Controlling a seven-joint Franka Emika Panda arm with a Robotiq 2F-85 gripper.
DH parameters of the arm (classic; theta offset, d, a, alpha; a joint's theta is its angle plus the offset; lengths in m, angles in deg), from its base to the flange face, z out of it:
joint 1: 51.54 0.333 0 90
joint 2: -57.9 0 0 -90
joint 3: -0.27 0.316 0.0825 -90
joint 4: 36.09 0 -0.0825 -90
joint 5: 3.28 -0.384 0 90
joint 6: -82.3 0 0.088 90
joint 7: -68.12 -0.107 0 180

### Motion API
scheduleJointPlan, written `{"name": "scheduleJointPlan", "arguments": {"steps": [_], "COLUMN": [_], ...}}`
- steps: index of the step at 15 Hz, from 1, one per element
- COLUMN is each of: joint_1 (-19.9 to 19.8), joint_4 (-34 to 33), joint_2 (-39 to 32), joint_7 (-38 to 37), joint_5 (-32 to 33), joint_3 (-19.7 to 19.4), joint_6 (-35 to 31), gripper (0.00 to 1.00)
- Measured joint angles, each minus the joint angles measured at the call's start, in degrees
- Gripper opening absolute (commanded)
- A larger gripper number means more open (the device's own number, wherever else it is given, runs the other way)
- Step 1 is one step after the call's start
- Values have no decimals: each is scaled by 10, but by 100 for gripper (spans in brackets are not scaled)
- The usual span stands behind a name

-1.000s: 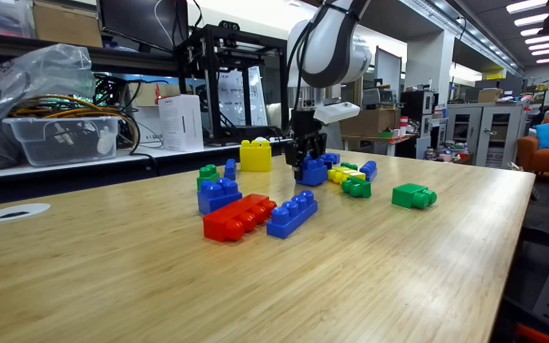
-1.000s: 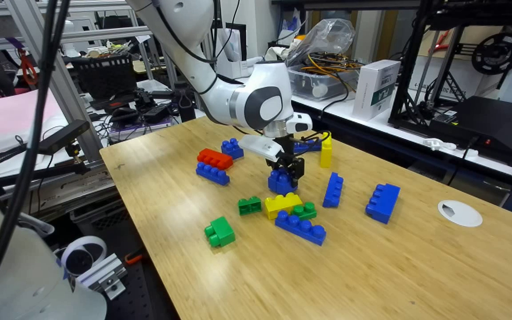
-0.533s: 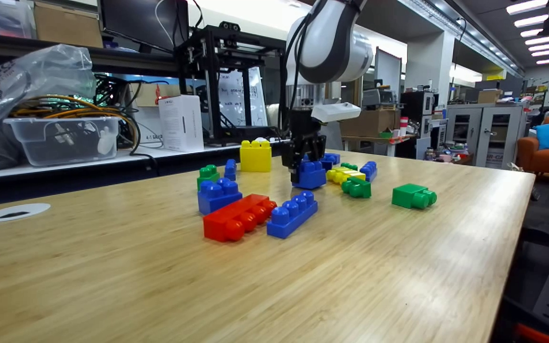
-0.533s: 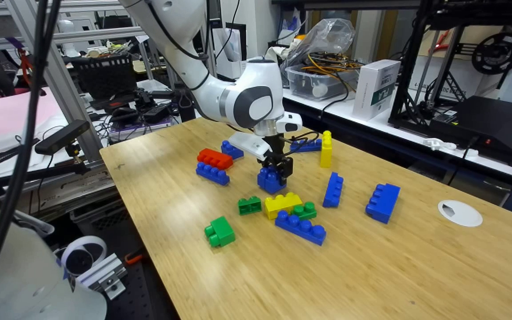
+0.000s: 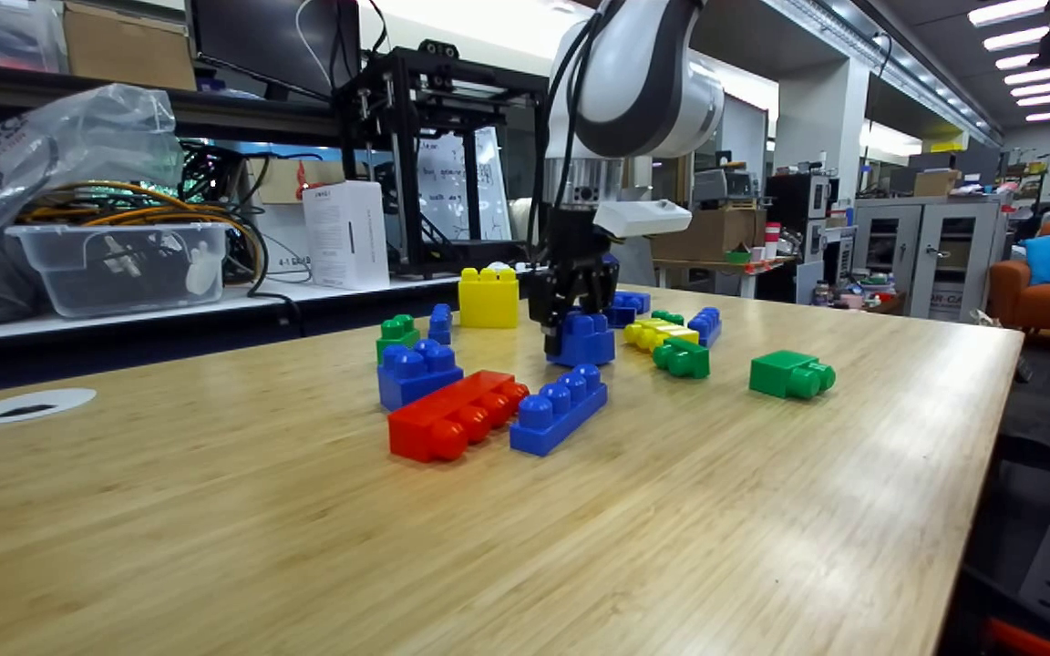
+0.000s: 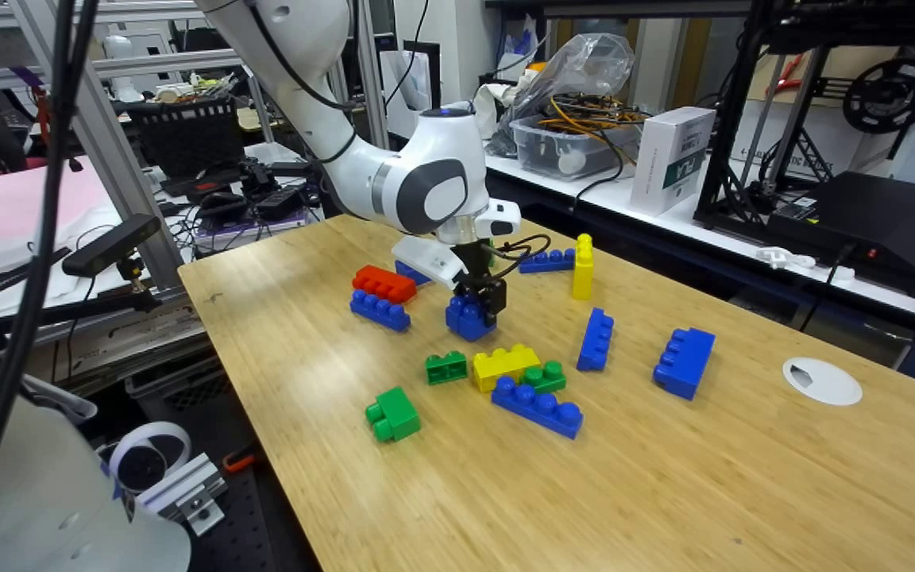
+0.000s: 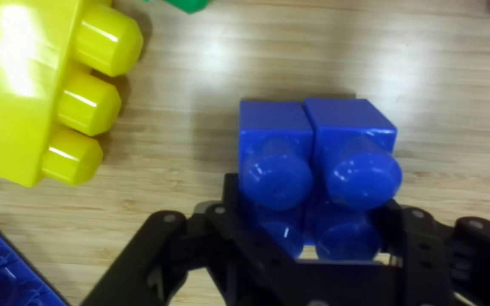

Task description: Move the square blue block to the left and put the green block on the top

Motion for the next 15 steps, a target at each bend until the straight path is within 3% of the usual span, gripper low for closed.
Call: {"name": "scheduleJointPlan", "arguments": {"steps": [11, 12, 13, 15], "joint_1": [3, 4, 5, 6], "joint_4": [33, 34, 34, 36], "joint_2": [7, 8, 8, 9], "joint_7": [3, 3, 4, 4], "joint_5": [0, 0, 0, 0], "joint_3": [7, 8, 8, 8], "joint_6": [-60, -60, -61, -61], "gripper": [44, 56, 92, 98]}}
